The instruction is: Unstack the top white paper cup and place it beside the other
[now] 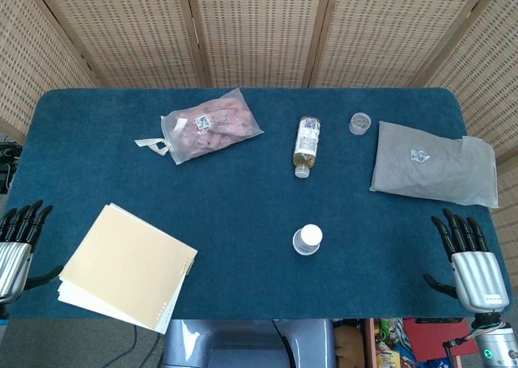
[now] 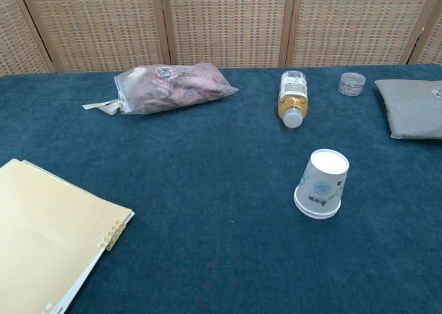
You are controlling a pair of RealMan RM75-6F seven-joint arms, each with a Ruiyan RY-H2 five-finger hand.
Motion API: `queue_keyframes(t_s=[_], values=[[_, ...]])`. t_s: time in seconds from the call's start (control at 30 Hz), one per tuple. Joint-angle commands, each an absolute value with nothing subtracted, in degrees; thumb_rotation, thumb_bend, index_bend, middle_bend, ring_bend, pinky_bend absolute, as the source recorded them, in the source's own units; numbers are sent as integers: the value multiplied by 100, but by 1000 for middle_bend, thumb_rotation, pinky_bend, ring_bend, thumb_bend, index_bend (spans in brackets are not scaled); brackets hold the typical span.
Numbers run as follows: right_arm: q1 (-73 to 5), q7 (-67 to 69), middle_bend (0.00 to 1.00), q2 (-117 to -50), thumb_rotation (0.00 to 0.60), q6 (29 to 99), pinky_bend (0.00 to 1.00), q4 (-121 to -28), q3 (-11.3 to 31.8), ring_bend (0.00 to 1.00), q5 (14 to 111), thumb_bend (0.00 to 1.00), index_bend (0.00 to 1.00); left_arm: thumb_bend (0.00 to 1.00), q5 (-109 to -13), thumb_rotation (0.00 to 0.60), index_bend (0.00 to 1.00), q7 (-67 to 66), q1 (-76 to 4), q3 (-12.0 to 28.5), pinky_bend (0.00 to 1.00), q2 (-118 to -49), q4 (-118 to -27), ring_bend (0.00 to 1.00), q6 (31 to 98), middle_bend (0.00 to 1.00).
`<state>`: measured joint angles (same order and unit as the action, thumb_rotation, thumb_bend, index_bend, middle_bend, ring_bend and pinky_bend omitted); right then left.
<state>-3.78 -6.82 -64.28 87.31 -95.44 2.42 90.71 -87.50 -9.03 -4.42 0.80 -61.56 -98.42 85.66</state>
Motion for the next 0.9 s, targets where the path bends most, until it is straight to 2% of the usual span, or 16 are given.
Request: queue_keyframes(t_s=[0.03, 0.9], values=[[-388, -715, 0, -6445, 600, 8745, 0, -9547, 238, 0, 9115, 0, 0, 144, -8744, 600, 0, -909, -442, 81, 0, -6156, -9842, 0, 8561, 0], [-401, -773, 0, -6373, 600, 8712, 0, -9742, 80, 0, 9414, 0, 0, 144, -8743, 600, 0, -1008, -422, 43, 0, -6087, -9974, 0, 8536, 0]])
